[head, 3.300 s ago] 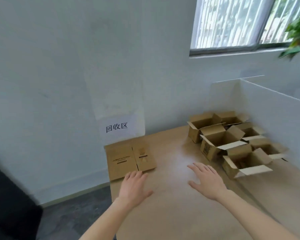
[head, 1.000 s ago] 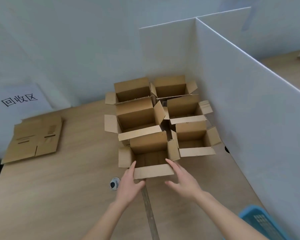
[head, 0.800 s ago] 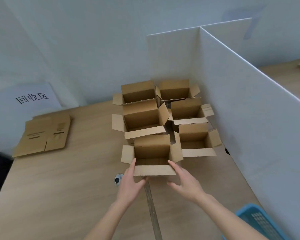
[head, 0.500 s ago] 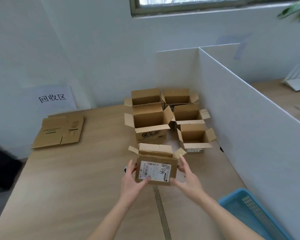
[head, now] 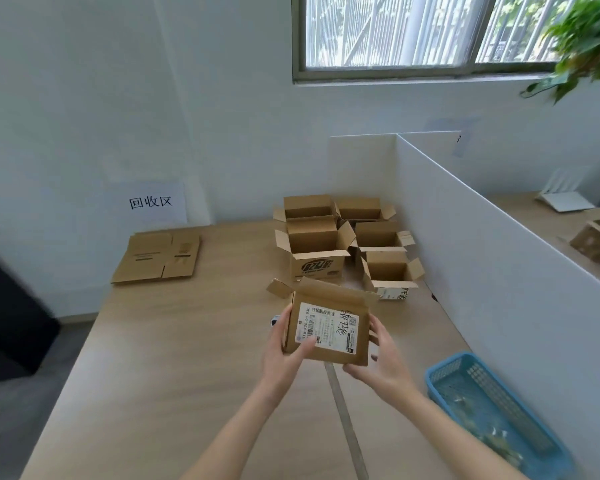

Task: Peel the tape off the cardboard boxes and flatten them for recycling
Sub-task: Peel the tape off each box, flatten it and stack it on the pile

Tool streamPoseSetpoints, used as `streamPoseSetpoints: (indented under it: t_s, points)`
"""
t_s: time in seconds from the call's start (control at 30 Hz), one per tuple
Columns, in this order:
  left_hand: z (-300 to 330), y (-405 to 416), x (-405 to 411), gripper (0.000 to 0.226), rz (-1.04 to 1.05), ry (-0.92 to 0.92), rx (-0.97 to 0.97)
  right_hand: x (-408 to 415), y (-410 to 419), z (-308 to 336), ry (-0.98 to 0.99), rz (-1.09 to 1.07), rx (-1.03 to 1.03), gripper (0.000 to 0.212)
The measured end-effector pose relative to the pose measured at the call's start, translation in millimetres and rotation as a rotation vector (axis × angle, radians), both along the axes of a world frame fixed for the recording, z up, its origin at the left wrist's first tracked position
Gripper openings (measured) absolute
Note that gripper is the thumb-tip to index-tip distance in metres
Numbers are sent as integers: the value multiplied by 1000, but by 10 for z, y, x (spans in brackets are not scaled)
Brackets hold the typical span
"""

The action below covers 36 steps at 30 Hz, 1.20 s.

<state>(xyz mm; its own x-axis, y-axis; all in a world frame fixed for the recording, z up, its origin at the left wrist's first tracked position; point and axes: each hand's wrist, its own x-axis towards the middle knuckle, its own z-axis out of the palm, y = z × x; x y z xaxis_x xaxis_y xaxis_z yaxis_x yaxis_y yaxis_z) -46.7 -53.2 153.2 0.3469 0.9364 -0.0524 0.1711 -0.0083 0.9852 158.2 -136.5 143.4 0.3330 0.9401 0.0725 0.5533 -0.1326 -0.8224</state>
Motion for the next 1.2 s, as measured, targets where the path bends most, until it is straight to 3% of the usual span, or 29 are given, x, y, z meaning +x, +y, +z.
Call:
streamPoseSetpoints:
  t_s: [0.2, 0.3, 0.4, 0.53, 0.73, 0.87, 0.97, 1.13, 1.2]
  points:
    - [148, -97, -97, 75, 46, 12, -28, 2, -85, 238, -63, -7, -38, 111]
    - [212, -73, -121, 72, 130, 19, -52, -37, -137, 348, -425, 63, -61, 117]
    - [277, -7, -111, 67, 213, 0, -159, -99, -222, 401, -809, 153, 63, 116]
    - [367, 29, -107, 66, 254, -20, -334, -160, -222, 447, -1061, 294, 148, 110]
    - [485, -63, -155, 61, 106, 27, -410, -258, -60, 508, -1248, 335, 58, 116]
    - [566, -81, -196, 60, 91, 11, -370, -357, -26, 460, -1183, 304, 48, 117]
    - [520, -97, -273, 75, -10, 122, -138, -374, 1, 480, -1098, 295, 84, 114]
    - [219, -57, -501, 128, -123, 648, 595, -249, 27, 527, -928, 383, -19, 117]
    - [105, -46, -544, 135, -162, 736, 811, -205, 16, 465, -877, 462, -84, 117]
